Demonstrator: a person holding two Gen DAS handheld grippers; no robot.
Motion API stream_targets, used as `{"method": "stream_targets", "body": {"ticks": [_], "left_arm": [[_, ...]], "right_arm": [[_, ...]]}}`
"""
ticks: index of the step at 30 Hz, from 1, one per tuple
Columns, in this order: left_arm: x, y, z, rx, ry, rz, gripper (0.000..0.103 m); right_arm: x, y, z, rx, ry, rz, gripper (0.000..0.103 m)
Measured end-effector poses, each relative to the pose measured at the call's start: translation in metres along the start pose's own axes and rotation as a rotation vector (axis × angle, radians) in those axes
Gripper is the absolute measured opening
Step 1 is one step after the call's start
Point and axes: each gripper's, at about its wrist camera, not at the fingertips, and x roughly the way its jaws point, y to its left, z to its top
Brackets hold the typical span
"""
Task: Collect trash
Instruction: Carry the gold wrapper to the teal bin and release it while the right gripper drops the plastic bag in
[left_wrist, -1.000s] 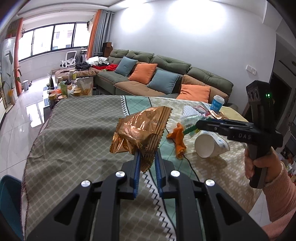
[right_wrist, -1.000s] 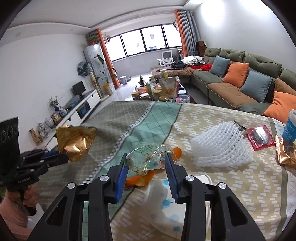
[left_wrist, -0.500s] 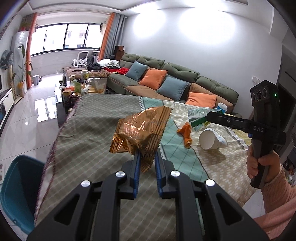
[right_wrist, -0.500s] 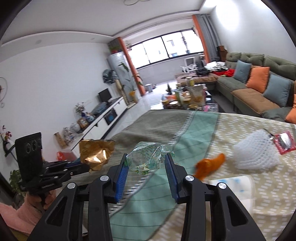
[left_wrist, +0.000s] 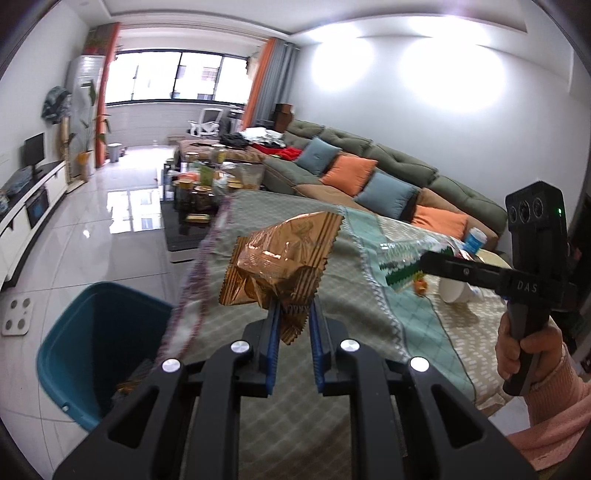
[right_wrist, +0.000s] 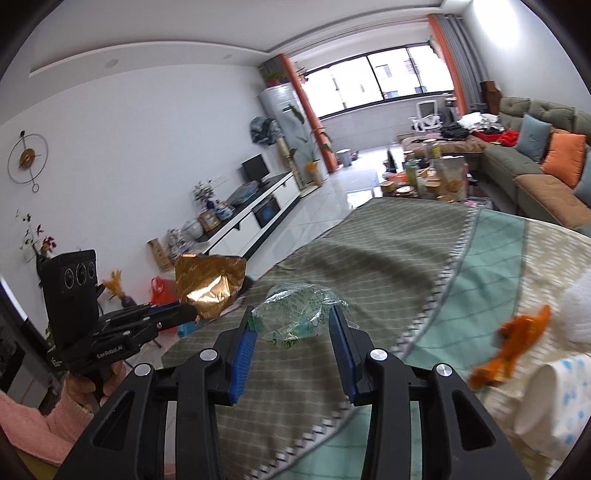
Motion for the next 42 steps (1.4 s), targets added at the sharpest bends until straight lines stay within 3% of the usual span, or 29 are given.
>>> {"method": "stream_targets", "body": {"ticks": [19, 29, 42], "left_arm": [[-0.033, 0.082, -0.009, -0.144, -0.023, 0.214, 0.016], [-0.027, 0.114, -0.021, -0.210, 0.004, 0.270, 0.016], [-0.009, 0.144, -0.036, -0.276, 0.065, 0.306, 0.016]], "right_arm": [[0.091, 0.066, 0.011, -0.114, 0.112, 0.150, 0.040], [0.138, 0.099, 0.016, -0.167, 0.173, 0.193, 0.040], [0.195, 0.115, 0.011, -0.190, 0.279, 0.168, 0.041]]}}
